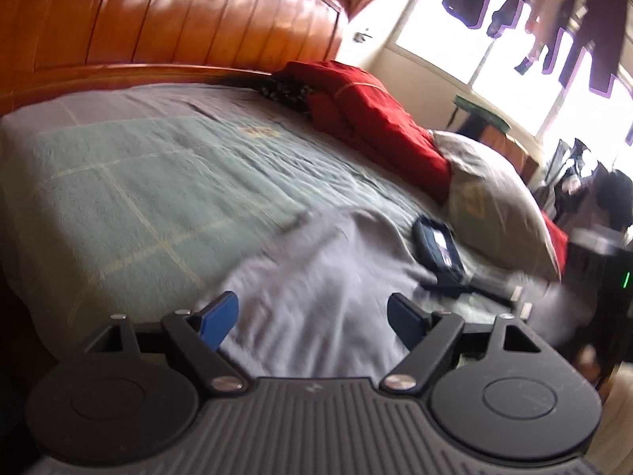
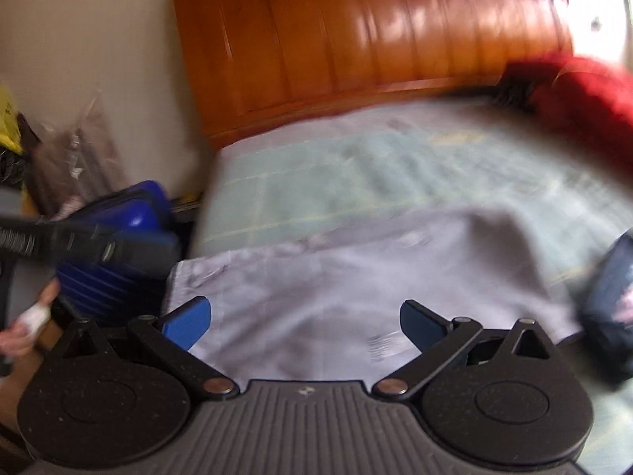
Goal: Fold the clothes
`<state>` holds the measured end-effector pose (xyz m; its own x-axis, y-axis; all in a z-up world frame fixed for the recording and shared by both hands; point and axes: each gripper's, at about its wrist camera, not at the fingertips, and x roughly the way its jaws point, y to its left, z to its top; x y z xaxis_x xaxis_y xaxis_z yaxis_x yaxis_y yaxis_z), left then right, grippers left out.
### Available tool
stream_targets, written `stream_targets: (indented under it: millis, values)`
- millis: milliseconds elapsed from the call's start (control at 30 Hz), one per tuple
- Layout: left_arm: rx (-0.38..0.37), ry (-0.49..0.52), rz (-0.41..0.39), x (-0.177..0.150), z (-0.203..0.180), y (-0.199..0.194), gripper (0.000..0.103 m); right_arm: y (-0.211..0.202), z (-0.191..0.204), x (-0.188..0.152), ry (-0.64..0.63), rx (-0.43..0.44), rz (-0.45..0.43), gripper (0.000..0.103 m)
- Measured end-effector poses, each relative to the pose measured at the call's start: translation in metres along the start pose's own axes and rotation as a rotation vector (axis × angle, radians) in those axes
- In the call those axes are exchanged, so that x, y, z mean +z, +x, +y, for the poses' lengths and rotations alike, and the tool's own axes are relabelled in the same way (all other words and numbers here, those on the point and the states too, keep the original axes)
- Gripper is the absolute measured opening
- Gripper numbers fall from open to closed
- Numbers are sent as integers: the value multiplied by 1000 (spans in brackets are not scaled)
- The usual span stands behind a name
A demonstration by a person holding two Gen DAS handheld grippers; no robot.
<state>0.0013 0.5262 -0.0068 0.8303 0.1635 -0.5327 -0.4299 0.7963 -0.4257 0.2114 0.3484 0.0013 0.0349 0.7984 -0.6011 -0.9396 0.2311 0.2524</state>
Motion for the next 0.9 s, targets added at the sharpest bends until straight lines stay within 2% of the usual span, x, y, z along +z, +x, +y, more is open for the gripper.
stream_targets:
  millis: [100,167,333,367,400,433,533,633,767,833,867,900]
  values:
    - [-30,-37,7,20,9,19,82,27,-19,-16,83,6,125,103]
    - [-64,-62,25,36,13,36,82,21,-20,-29,41,18,81,103]
    - [-147,-144,123,76,15,108,81,6,-19,-36,33,18,95,103]
    - [-145,-157,135,79,15,124,79,2,-20,-38,38,18,95,103]
    - [-133,-169,145,82,15,141,72,-2,-22,-40,44,15,87,103]
    - [-121,-181,155,85,16,157,60,-5,-23,-42,50,13,75,103]
    - [-74,-177,228,85,14,200,43,-17,-28,-47,66,8,38,103]
    - [-8,-141,252,77,12,223,42,-26,-33,-48,76,-1,-1,103]
    - [-7,-126,228,64,13,227,41,-39,-37,-50,77,-6,-45,103]
    - [9,-80,228,61,3,224,41,-42,-36,-52,72,-8,-61,103]
    - [18,-51,229,59,-2,223,38,-41,-35,-53,70,-13,-68,103]
    - [28,-22,230,57,-8,222,25,-41,-35,-54,68,-15,-70,103]
